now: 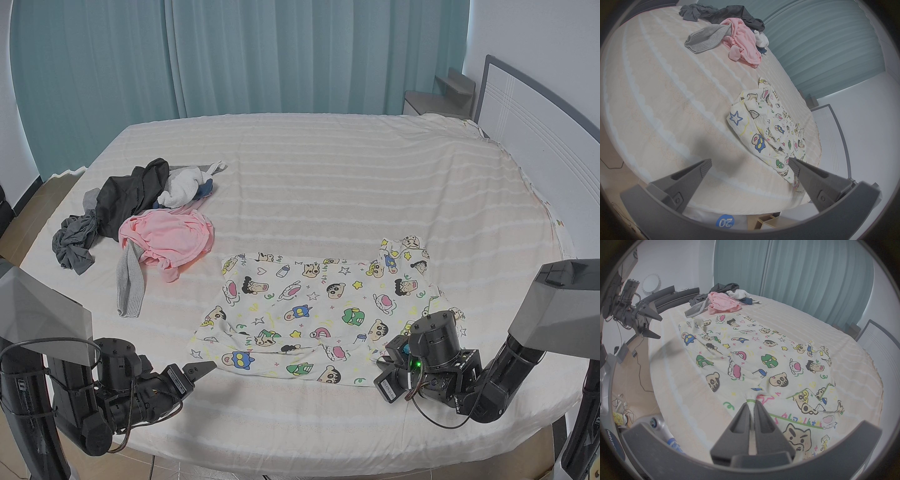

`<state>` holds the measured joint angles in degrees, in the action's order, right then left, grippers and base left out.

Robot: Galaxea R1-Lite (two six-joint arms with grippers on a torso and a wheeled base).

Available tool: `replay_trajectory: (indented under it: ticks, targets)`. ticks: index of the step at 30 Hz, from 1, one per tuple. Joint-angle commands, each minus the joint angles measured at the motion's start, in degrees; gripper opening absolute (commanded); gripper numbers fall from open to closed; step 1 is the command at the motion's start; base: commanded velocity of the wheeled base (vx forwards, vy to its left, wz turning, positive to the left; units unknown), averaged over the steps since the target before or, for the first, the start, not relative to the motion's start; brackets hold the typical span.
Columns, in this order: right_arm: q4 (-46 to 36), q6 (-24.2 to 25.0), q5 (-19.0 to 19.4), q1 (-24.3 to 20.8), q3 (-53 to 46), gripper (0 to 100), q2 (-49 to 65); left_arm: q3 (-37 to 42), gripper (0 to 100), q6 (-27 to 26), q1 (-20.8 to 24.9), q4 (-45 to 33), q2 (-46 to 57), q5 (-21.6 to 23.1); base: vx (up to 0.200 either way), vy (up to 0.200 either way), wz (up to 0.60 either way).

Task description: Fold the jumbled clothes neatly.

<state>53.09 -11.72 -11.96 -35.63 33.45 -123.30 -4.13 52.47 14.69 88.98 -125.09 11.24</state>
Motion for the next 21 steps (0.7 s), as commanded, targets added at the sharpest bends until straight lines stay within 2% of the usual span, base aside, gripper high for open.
replay_trajectory:
  ticks: [1,5,7,9,11,13,21]
  targets:
    - [-0.2,3.1,-0.3,-0.4,2.9,0,-1.9,0.0,100,0.0,0.0,1.0,-0.2,0.0,0.000,0.000,0.00]
    - [-3.0,6.5,-2.6,-0.4,6.0,0,-1.8,0.0,100,0.0,0.0,1.0,-0.2,0.0,0.000,0.000,0.00]
    - [-4.0,7.4,-2.7,-0.4,6.6,0,-1.4,0.0,100,0.0,0.0,1.0,-0.2,0.0,0.000,0.000,0.00]
    - [-7.8,11.5,-2.8,-0.8,7.4,0,-1.0,-0.1,100,-0.1,0.0,1.0,-0.5,0.0,0.000,0.000,0.00]
    - [-8.6,12.2,-2.8,-1.2,7.3,0,-1.0,0.0,100,-0.1,0.0,1.0,-0.5,0.0,0.000,0.000,0.00]
    - [-10.9,15.5,-2.8,-1.6,7.5,0,-1.7,0.0,100,-0.1,0.0,1.0,-0.5,0.0,0.000,0.000,0.00]
    - [-12.7,20.6,-2.9,-1.5,9.9,0,-3.3,0.0,100,-0.1,0.0,1.0,-0.6,0.0,0.000,0.000,0.00]
